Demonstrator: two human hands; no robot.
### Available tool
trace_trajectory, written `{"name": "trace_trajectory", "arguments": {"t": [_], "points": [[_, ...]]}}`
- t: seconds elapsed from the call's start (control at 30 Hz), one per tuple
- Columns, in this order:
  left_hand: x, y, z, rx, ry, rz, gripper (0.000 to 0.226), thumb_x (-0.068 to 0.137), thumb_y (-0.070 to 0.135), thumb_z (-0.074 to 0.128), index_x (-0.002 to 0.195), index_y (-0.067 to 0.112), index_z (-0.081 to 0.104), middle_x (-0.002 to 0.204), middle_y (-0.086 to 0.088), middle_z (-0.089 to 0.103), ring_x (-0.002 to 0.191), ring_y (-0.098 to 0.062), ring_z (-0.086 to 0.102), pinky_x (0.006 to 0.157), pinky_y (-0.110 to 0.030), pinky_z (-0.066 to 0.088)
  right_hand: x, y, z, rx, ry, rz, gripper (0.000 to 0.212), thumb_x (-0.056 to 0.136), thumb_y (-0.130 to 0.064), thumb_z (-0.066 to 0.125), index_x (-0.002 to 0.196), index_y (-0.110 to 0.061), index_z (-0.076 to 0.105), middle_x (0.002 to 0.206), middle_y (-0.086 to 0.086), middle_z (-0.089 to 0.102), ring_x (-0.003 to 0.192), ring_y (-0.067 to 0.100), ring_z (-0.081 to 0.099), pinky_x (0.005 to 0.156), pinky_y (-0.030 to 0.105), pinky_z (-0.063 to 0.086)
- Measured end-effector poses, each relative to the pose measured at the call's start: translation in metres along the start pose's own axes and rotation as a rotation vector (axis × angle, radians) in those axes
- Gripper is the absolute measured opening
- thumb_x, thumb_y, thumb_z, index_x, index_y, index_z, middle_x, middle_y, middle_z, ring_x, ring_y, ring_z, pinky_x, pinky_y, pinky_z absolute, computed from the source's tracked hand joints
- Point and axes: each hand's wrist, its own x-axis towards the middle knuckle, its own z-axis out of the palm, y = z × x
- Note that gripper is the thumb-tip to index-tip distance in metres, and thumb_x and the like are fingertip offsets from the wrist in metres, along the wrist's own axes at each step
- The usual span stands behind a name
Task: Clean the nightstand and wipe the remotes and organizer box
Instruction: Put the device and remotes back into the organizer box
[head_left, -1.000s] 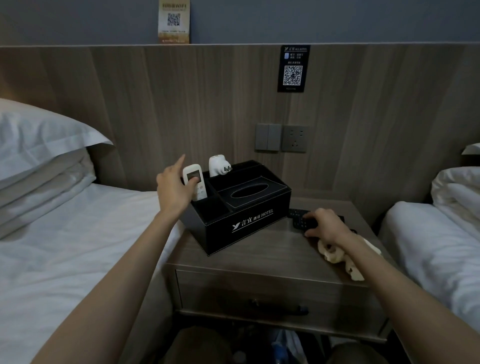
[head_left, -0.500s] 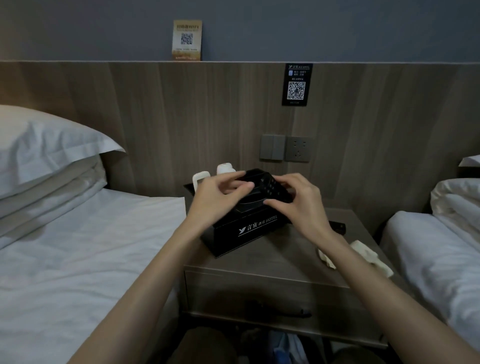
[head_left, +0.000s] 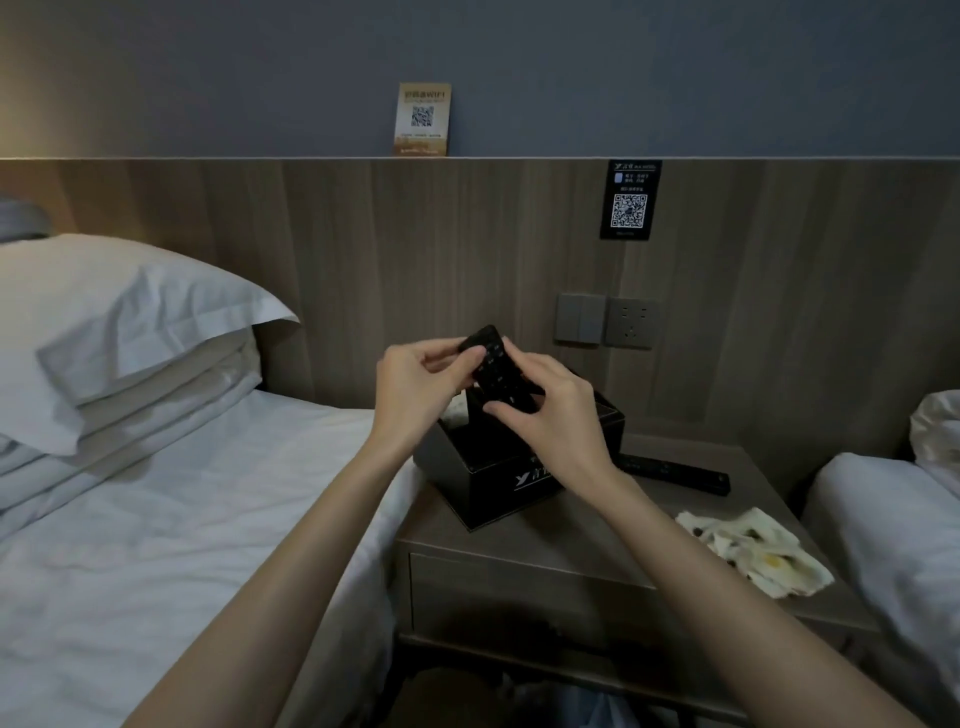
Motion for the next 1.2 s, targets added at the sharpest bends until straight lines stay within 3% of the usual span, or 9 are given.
{"name": "trace_trajectory", "arguments": {"t": [0.1, 0.37, 0.47, 0.57, 0.67, 0.8, 0.93, 1.1, 1.2], "points": [[0.015, 0.005, -0.008, -0.007, 0.030, 0.027, 0.014, 0.085, 0.009, 0.072, 0.098, 0.010, 0.074, 0.082, -0.005, 0.075, 0.077, -0.013, 0.072, 0.070, -0.024, 0.058, 0.021, -0.003, 0.008, 0.040, -0.041, 0.026, 0.069, 0.079, -0.020, 0.079, 0.141, -0.022, 0.048, 0.124, -0.006, 0.064, 0.113, 0.004, 0.058, 0.096, 0.030, 0.051], [0.040, -0.021, -0.025, 0.088, 0.045, 0.040, 0.015, 0.085, 0.009, 0.072, 0.096, 0.019, 0.074, 0.076, 0.010, 0.074, 0.075, -0.009, 0.071, 0.070, -0.023, 0.058, 0.045, 0.018, 0.020, 0.018, -0.274, 0.076, 0.055, 0.090, -0.018, 0.066, 0.141, -0.026, 0.048, 0.137, -0.007, 0.056, 0.114, 0.005, 0.058, 0.099, 0.020, 0.046], [0.039, -0.035, -0.022, 0.101, 0.056, 0.021, 0.017, 0.084, 0.008, 0.072, 0.100, 0.015, 0.073, 0.076, 0.009, 0.073, 0.072, -0.003, 0.070, 0.065, -0.014, 0.054, 0.033, 0.039, 0.011, -0.014, -0.189, 0.135, 0.049, 0.090, -0.017, 0.066, 0.137, -0.024, 0.054, 0.130, -0.008, 0.060, 0.103, 0.004, 0.061, 0.093, 0.025, 0.051], [0.040, -0.055, -0.020, 0.163, 0.069, 0.008, 0.016, 0.084, 0.015, 0.074, 0.097, 0.023, 0.074, 0.081, 0.002, 0.076, 0.077, -0.012, 0.073, 0.074, -0.027, 0.059, 0.012, 0.069, -0.011, -0.073, -0.037, 0.205, 0.045, 0.090, -0.017, 0.065, 0.134, -0.022, 0.057, 0.117, -0.009, 0.063, 0.094, 0.006, 0.062, 0.087, 0.026, 0.053], [0.039, -0.072, -0.012, 0.262, 0.068, 0.017, 0.016, 0.083, 0.021, 0.075, 0.099, 0.022, 0.076, 0.081, 0.007, 0.075, 0.079, -0.009, 0.072, 0.084, -0.032, 0.057, -0.011, 0.109, -0.037, -0.246, 0.025, 0.314, 0.044, 0.091, -0.012, 0.061, 0.134, -0.017, 0.055, 0.123, 0.001, 0.061, 0.108, 0.017, 0.058, 0.096, 0.032, 0.048], [0.033, -0.088, 0.000, 0.410, 0.048, 0.064, 0.020, 0.083, 0.026, 0.074, 0.101, 0.017, 0.077, 0.082, 0.007, 0.074, 0.080, -0.006, 0.070, 0.085, -0.034, 0.056, -0.034, 0.167, -0.064, -0.463, -0.145, 0.589, 0.053, 0.089, -0.009, 0.059, 0.140, -0.008, 0.046, 0.140, 0.015, 0.049, 0.130, 0.031, 0.044, 0.108, 0.035, 0.033], [0.025, -0.103, 0.007, 0.484, 0.041, 0.090, 0.023, 0.085, 0.027, 0.073, 0.103, 0.014, 0.076, 0.087, 0.003, 0.075, 0.083, -0.004, 0.069, 0.084, -0.027, 0.054, -0.043, 0.202, -0.075, -0.496, -0.394, 0.775, 0.058, 0.090, -0.008, 0.059, 0.144, -0.007, 0.041, 0.145, 0.015, 0.045, 0.135, 0.031, 0.040, 0.109, 0.035, 0.035], [0.020, -0.111, 0.011, 0.442, 0.063, 0.096, 0.022, 0.089, 0.022, 0.068, 0.107, 0.012, 0.074, 0.087, 0.003, 0.073, 0.084, -0.007, 0.068, 0.080, -0.022, 0.053, -0.046, 0.222, -0.071, -0.569, -0.545, 0.772, 0.053, 0.092, -0.017, 0.059, 0.142, -0.013, 0.043, 0.138, 0.014, 0.053, 0.127, 0.032, 0.049, 0.107, 0.041, 0.039], [0.018, -0.113, 0.011, 0.425, 0.079, 0.093, 0.024, 0.089, 0.021, 0.068, 0.111, 0.013, 0.073, 0.091, 0.003, 0.072, 0.082, 0.002, 0.065, 0.080, -0.011, 0.050, -0.045, 0.228, -0.068, -0.689, -0.577, 0.717, 0.042, 0.094, -0.021, 0.056, 0.135, -0.017, 0.050, 0.131, 0.012, 0.056, 0.123, 0.032, 0.050, 0.105, 0.046, 0.038]]}}
